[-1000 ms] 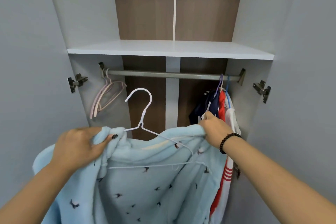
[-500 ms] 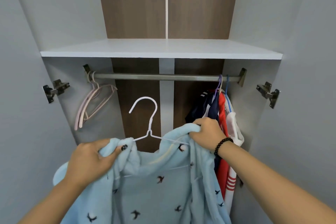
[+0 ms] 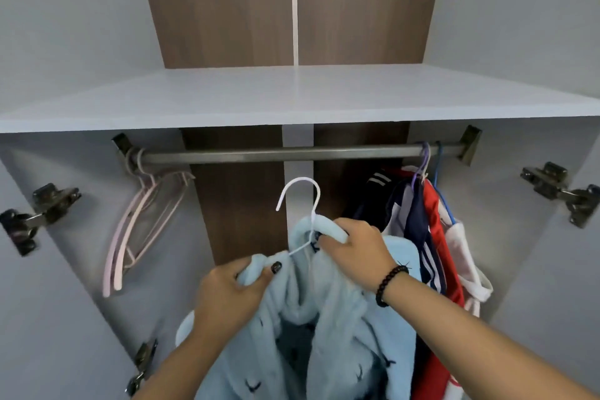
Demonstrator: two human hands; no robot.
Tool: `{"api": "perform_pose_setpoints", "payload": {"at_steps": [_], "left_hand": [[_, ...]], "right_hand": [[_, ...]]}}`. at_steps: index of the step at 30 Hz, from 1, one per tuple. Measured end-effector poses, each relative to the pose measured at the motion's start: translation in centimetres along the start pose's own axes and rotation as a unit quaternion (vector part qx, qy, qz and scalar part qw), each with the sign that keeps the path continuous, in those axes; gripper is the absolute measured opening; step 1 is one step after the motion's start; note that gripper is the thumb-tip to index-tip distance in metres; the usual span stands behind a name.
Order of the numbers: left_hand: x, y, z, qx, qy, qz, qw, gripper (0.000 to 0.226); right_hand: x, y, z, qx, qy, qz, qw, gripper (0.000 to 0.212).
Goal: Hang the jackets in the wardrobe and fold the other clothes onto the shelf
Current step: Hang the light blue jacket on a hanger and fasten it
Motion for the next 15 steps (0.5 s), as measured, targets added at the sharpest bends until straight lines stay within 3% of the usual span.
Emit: {"api": "perform_pose_setpoints", "payload": {"at_steps": [2, 5, 7, 11, 15], "left_hand": [[-0.3, -1.4, 2.0, -0.002, -0.022, -0.008, 1.000, 0.012], [-0.5, -2.2, 4.6, -0.016, -0.026, -0.030, 0.999, 0.021], [-0.5, -1.5, 6.0, -0.043, -0.028, -0.042, 0.998, 0.020], [-1.1, -0.2, 8.2, -0.104, -0.025, 0.002, 0.994, 0.021], [-1.9, 2.2, 10.3, -0.157, 0.002, 0.053, 0.986, 0.021]], "right_hand": [[0.8, 1.1, 0.9, 0.051, 0.002, -0.110, 0.993, 0.008], [1.0, 3.1, 1.9, 0.078, -0.064, -0.165, 0.981, 0.034], [0.6, 3.8, 2.3, 0.046, -0.102, -0.155, 0.982, 0.036], [0.4, 4.6, 2.9, 0.039, -0.070, -0.185, 0.979, 0.025], [1.1, 3.6, 3.9, 0.044, 0.025, -0.178, 0.983, 0.018]]}}
Point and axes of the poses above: each hand's wrist, its own z-axis towards the middle knuckle, its own x-axis out of the back of the hand, y = z × x, the point moved 3 cm from there along z, towards the middle knuckle, and after that the axes turned 13 degrees about z, right-handed, at the moved point
